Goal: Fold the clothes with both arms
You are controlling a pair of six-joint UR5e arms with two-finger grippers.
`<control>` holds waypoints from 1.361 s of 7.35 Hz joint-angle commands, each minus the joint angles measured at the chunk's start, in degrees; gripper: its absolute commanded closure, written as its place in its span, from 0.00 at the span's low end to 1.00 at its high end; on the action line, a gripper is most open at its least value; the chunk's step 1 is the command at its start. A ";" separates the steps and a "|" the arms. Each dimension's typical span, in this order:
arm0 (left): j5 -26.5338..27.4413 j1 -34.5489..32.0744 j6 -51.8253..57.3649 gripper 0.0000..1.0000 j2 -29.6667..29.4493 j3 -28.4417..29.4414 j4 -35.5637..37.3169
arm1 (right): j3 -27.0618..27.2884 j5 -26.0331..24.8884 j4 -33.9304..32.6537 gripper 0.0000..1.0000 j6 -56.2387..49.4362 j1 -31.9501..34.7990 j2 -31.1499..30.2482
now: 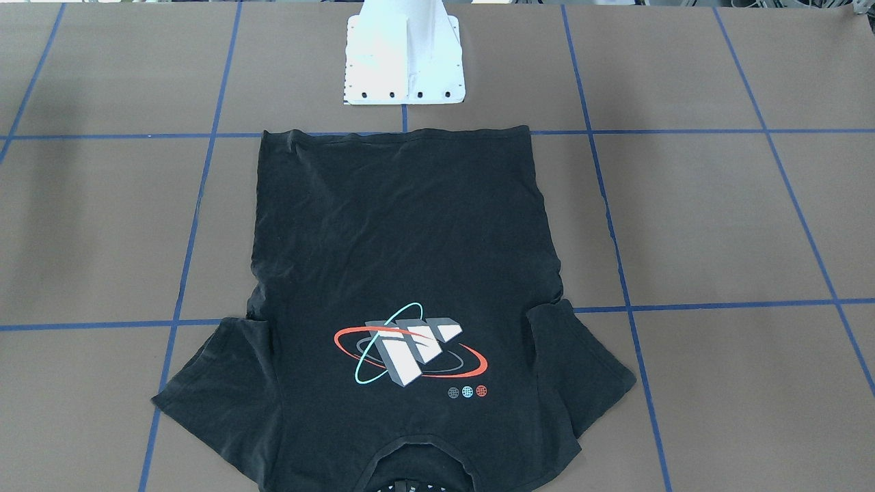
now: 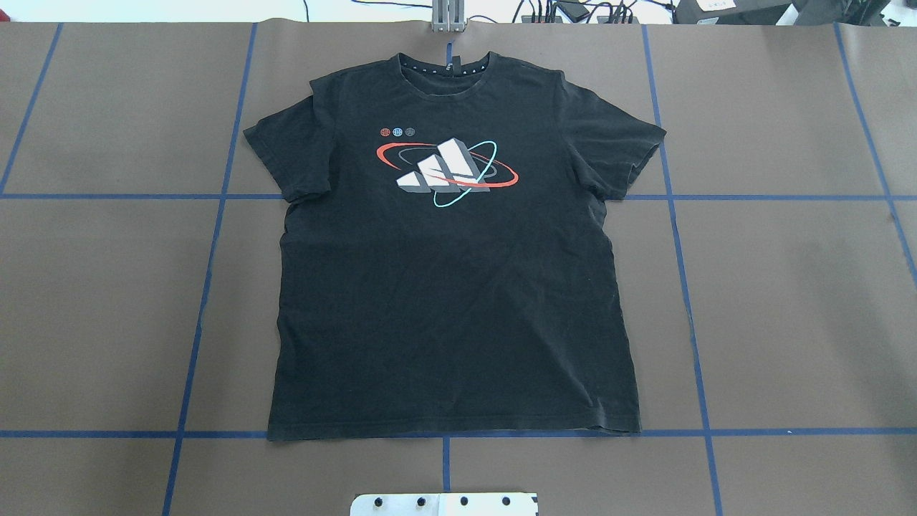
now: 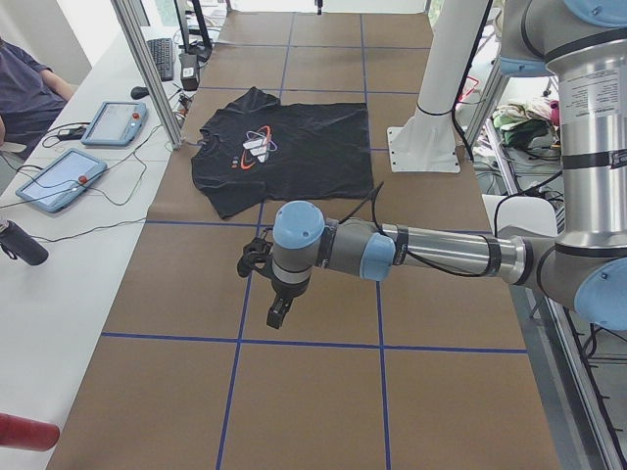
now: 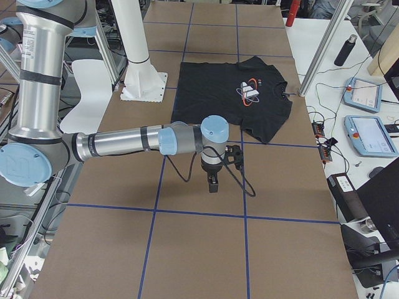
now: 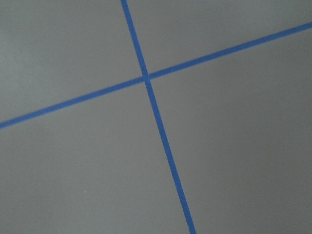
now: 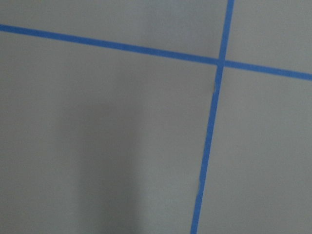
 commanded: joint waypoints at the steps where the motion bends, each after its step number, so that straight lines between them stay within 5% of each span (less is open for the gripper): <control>1: 0.14 0.00 -0.06 0.00 -6.10 4.14 -7.28 | -4.85 0.00 0.13 0.00 0.37 -2.27 9.51; 4: -0.30 1.49 -0.41 0.00 -16.73 14.22 -11.19 | -15.81 -0.27 9.34 0.01 3.24 -8.42 20.94; 8: -3.47 10.43 -23.42 0.00 -21.07 19.80 -24.96 | -36.02 -0.35 13.99 0.01 14.74 -13.86 41.42; 10: -3.55 12.91 -23.44 0.00 -21.16 19.54 -25.26 | -47.71 -0.70 34.92 0.01 26.51 -17.82 43.21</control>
